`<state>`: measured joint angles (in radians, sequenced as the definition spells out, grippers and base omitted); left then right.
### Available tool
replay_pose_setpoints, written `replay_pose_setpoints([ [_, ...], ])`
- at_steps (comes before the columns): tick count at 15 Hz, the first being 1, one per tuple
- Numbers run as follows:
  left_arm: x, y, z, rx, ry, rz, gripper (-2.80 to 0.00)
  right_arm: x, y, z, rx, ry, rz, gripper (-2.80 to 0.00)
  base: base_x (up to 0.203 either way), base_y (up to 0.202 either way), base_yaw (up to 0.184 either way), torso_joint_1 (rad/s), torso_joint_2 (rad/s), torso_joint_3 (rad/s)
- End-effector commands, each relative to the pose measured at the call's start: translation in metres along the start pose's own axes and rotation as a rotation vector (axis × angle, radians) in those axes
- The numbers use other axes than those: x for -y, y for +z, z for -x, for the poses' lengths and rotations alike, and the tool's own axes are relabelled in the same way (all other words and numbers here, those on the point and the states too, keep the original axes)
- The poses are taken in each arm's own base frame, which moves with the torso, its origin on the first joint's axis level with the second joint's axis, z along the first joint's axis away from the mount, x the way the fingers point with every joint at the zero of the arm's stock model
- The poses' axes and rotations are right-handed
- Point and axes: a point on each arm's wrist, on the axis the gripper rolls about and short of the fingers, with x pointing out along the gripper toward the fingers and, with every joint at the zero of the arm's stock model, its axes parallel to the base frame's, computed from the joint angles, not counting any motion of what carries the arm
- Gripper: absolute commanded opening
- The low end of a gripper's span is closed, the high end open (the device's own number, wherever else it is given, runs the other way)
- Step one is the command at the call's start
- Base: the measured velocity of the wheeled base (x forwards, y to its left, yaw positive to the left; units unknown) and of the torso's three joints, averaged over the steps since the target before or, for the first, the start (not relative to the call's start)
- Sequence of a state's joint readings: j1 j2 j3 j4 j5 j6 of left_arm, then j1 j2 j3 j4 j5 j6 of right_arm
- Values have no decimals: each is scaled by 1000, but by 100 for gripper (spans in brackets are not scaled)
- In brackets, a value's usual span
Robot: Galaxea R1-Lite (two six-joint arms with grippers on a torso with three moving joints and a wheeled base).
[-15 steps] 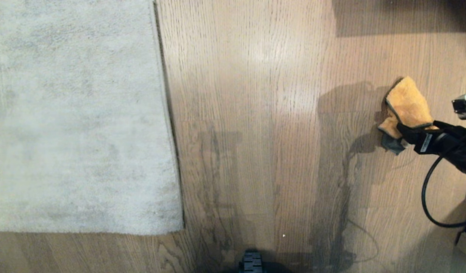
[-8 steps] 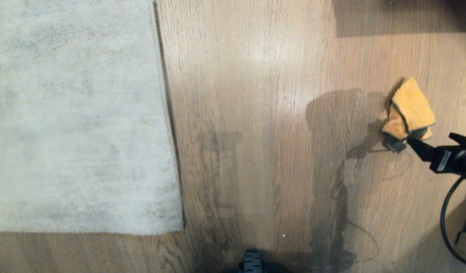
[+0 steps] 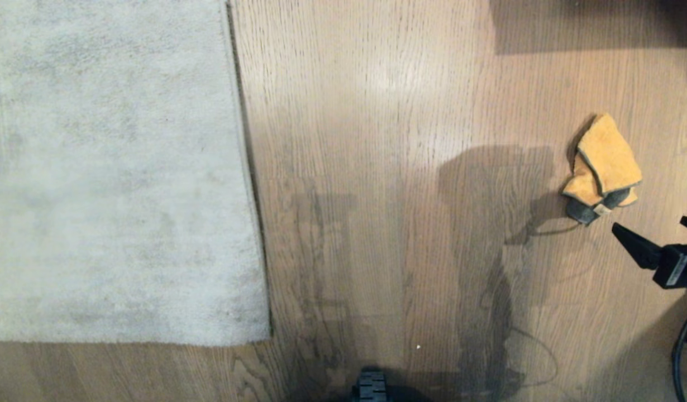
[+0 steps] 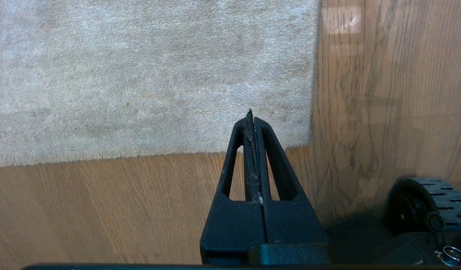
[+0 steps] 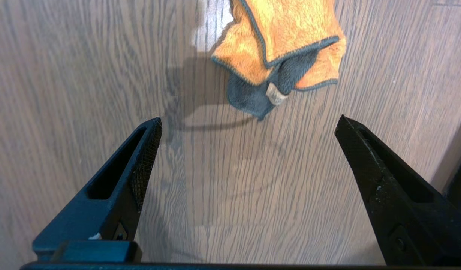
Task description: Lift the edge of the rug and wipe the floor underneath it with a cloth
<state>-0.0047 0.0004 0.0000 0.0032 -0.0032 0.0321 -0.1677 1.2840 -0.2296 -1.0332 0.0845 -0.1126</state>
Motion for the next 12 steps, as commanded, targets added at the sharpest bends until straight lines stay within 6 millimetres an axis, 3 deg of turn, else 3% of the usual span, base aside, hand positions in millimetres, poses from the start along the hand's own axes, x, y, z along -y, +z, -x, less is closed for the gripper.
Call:
replay_pose_setpoints([
  [1, 0, 0, 0, 1, 0, 0, -280, -2, 1, 11, 24, 4, 3, 0, 0, 0, 0, 0, 0, 0],
  [9, 0, 0, 0, 1, 0, 0, -280, -4, -9, 27, 9, 7, 2, 0, 0, 0, 0, 0, 0, 0],
  [10, 0, 0, 0, 1, 0, 0, -280, -5, -10, 29, 7, 7, 2, -280, 0, 0, 0, 0, 0, 0],
  [12, 0, 0, 0, 1, 0, 0, -280, -6, -12, 32, 2, 15, 0, -280, 0, 0, 0, 0, 0, 0],
])
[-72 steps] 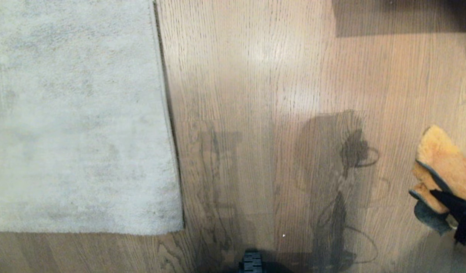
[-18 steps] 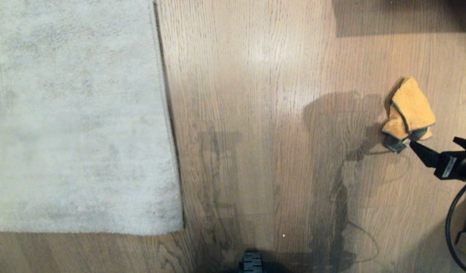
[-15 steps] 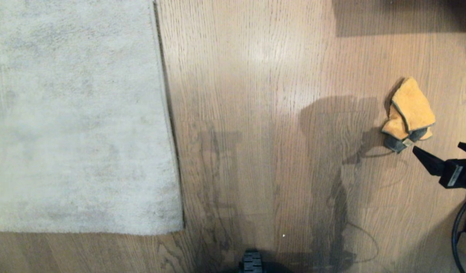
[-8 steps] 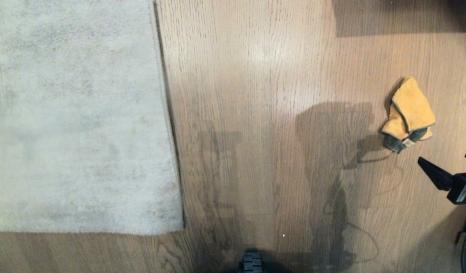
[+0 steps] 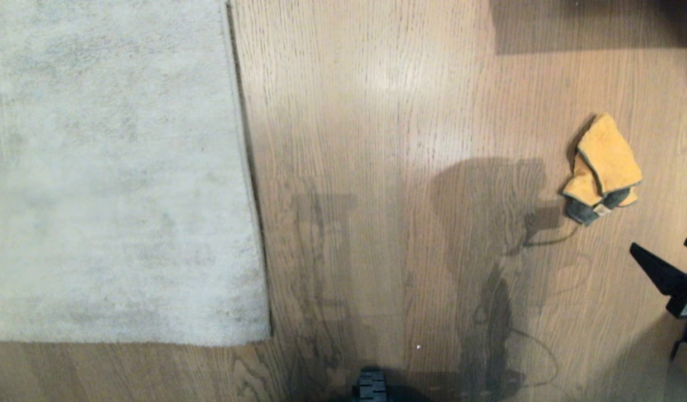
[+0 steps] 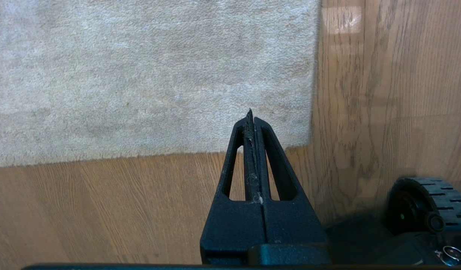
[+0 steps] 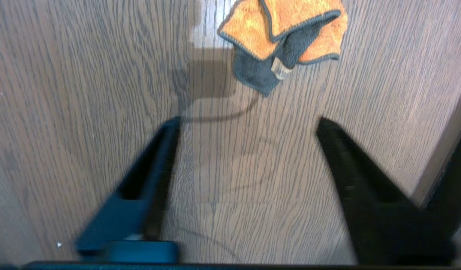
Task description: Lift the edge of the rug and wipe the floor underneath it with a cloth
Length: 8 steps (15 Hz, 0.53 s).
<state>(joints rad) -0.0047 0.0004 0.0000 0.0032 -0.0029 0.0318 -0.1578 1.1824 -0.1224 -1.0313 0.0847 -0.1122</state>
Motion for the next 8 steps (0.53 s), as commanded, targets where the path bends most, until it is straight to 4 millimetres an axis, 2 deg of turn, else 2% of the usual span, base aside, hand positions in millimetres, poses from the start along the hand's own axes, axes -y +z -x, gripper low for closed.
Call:
replay_pose_setpoints([
  [1, 0, 0, 0, 1, 0, 0, -280, -1, -2, 6, 7, 5, 0, -280, 0, 0, 0, 0, 0, 0],
  [4, 0, 0, 0, 1, 0, 0, -280, -3, -7, 21, -11, 6, 0, -280, 0, 0, 0, 0, 0, 0],
  [8, 0, 0, 0, 1, 0, 0, -280, -7, -17, 52, -42, 11, -2, -280, 0, 0, 0, 0, 0, 0],
])
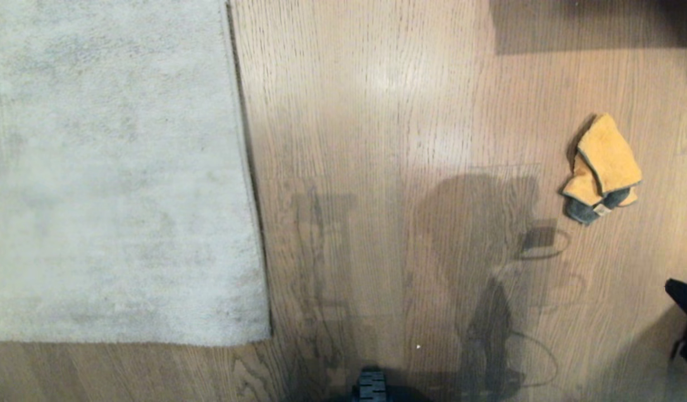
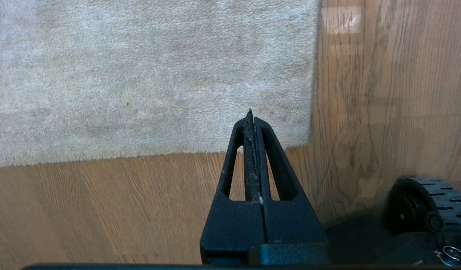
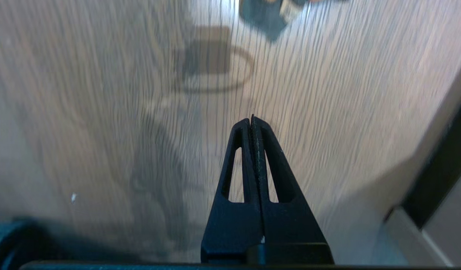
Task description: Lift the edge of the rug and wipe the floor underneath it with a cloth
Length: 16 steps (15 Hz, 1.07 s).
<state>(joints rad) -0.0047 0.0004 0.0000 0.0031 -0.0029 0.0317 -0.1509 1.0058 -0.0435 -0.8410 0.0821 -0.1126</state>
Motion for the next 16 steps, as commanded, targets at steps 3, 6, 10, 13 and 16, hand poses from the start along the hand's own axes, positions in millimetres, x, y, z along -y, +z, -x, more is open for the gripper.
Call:
replay_pose_setpoints([
  [3, 0, 0, 0, 0, 0, -1, -280, -6, -12, 36, 34, 26, 7, -280, 0, 0, 0, 0, 0, 0],
  [6, 0, 0, 0, 0, 0, -1, -280, -10, -26, 58, 8, 55, 12, -280, 0, 0, 0, 0, 0, 0],
  [10, 0, 0, 0, 0, 0, -1, -280, -13, -48, 81, -37, 81, 30, -280, 0, 0, 0, 0, 0, 0],
  [13, 0, 0, 0, 0, 0, -1, -280, -15, -58, 90, -51, 101, 68, -280, 0, 0, 0, 0, 0, 0],
  [16, 0, 0, 0, 0, 0, -1, -280, -15, -70, 99, -52, 122, 76, -280, 0, 0, 0, 0, 0, 0],
])
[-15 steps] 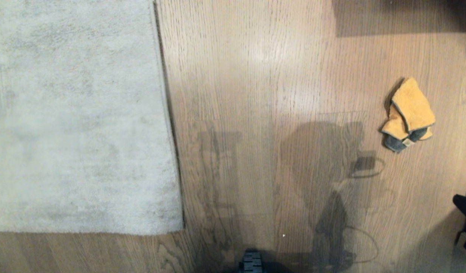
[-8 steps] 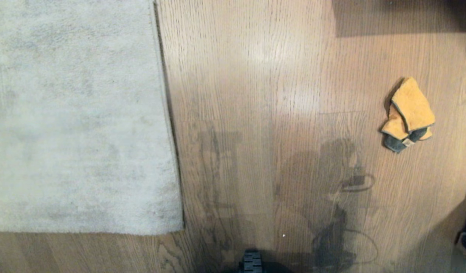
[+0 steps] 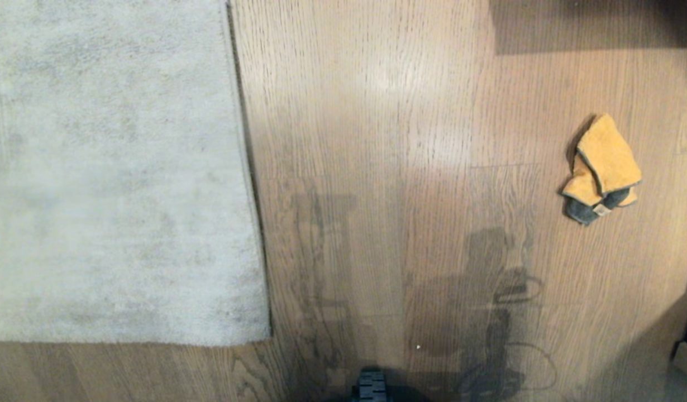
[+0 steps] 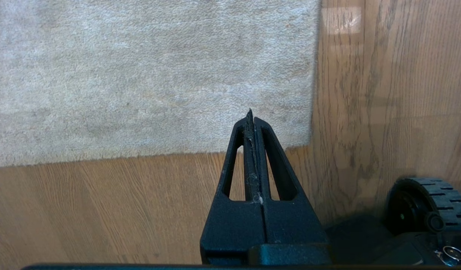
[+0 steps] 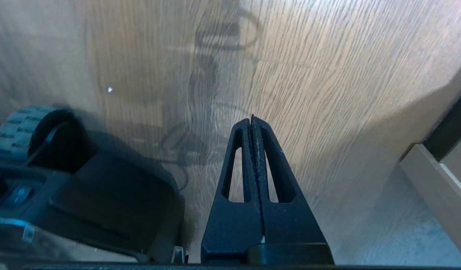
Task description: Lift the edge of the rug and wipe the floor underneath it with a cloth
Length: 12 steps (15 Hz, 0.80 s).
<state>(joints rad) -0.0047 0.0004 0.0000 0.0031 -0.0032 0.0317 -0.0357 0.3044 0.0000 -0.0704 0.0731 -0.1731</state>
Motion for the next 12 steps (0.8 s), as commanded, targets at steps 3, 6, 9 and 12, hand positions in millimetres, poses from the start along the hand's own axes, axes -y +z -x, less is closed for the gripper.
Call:
replay_pose_setpoints([
  [3, 0, 0, 0, 0, 0, -1, -280, -2, -11, 11, 70, 17, 13, -280, 0, 0, 0, 0, 0, 0],
  [6, 0, 0, 0, 0, 0, -1, -280, -3, -13, 17, 152, 16, 18, -280, 0, 0, 0, 0, 0, 0],
  [9, 0, 0, 0, 0, 0, -1, -280, -4, -16, 22, 219, 6, 20, -280, 0, 0, 0, 0, 0, 0],
  [12, 0, 0, 0, 0, 0, -1, -280, -4, -16, 22, 231, 4, 19, -280, 0, 0, 0, 0, 0, 0],
])
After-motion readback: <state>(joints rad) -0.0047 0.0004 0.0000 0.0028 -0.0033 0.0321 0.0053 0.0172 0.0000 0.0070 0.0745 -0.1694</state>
